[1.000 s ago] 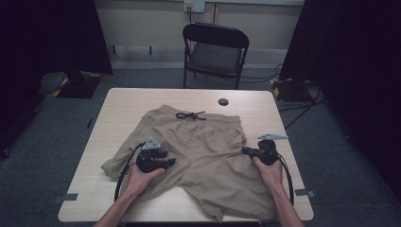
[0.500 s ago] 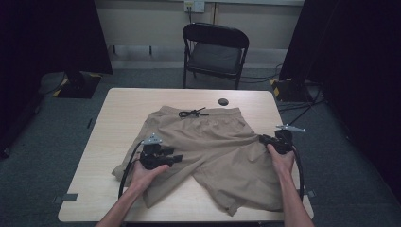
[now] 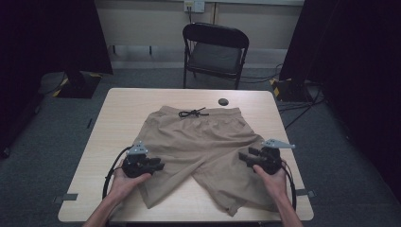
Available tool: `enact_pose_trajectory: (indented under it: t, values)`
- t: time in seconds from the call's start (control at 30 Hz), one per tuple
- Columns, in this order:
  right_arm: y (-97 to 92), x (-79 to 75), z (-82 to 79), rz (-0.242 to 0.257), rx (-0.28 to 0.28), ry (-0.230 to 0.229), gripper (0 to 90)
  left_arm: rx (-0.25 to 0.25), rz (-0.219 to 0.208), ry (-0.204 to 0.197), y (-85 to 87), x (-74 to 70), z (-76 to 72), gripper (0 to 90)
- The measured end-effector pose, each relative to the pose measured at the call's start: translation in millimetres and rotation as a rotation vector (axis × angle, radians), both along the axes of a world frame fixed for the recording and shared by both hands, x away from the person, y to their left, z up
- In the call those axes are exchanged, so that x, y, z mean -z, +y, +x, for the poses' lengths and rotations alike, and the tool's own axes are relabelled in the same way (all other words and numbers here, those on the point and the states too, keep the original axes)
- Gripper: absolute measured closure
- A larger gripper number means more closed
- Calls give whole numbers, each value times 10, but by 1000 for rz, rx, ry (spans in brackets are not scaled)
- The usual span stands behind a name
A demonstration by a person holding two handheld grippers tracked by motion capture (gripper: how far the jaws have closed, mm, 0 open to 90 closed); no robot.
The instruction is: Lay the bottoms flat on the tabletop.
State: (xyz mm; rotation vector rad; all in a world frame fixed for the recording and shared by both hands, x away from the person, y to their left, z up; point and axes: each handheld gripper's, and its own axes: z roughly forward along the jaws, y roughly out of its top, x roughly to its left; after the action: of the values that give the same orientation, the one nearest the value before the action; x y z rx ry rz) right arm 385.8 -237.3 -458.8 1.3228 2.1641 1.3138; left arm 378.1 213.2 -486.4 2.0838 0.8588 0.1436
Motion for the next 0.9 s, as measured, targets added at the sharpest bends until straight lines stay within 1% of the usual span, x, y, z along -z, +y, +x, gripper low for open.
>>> enact_pose_trajectory:
  t: [0.03,0.1,0.13,0.17,0.2,0.23,0.27,0.3,0.33,0.4,0.43,0.47,0.53,0.57,0.6,0.63,0.67,0.7,0.77,0.83,0.9]
  values:
    - [49,42,-63,-2,-21,17,410,7,11,2,-6,9,-26,583]
    - [104,92,-150,0,-48,39,380,27,33,-4,-31,40,-111,566]
    - [139,112,-206,-12,-65,40,365,33,38,5,-52,58,-140,546]
    - [154,116,-234,-18,-73,39,353,45,65,-11,-78,62,-179,537]
    - [166,120,-261,-15,-81,45,341,55,66,-9,-114,56,-213,533]
    - [176,125,-281,-16,-89,48,332,69,59,5,-142,54,-245,533]
    - [180,135,-287,-23,-91,54,326,74,57,7,-165,55,-272,534]
    - [178,144,-288,-31,-88,56,316,88,69,4,-182,49,-301,536]
    - [171,157,-294,-37,-85,57,310,91,64,4,-204,51,-331,536]
    - [132,199,-294,-57,-74,77,309,106,36,36,-223,53,-357,536]
    - [116,217,-298,-60,-74,82,308,122,33,44,-242,53,-371,537]
    - [88,249,-310,-74,-69,92,309,124,33,41,-252,55,-377,548]
    - [54,300,-345,-90,-63,109,309,131,15,59,-258,56,-366,544]
    - [39,334,-369,-95,-61,118,307,132,12,61,-251,52,-360,541]
    - [25,347,-403,-96,-66,100,306,126,-7,71,-244,52,-356,535]
    - [24,341,-431,-103,-73,105,306,127,-16,74,-231,41,-350,528]
    - [23,334,-458,-104,-73,113,306,119,-21,70,-219,24,-350,524]
    - [15,339,-486,-102,-78,107,306,119,-27,64,-194,-1,-343,524]
    - [4,347,-565,-104,-78,99,306,92,-56,52,-139,-50,-330,519]
    - [4,342,-638,-107,-82,104,306,73,-74,33,-48,-113,-294,515]
    - [8,337,-740,-100,-90,112,306,39,-88,14,36,-166,-270,515]
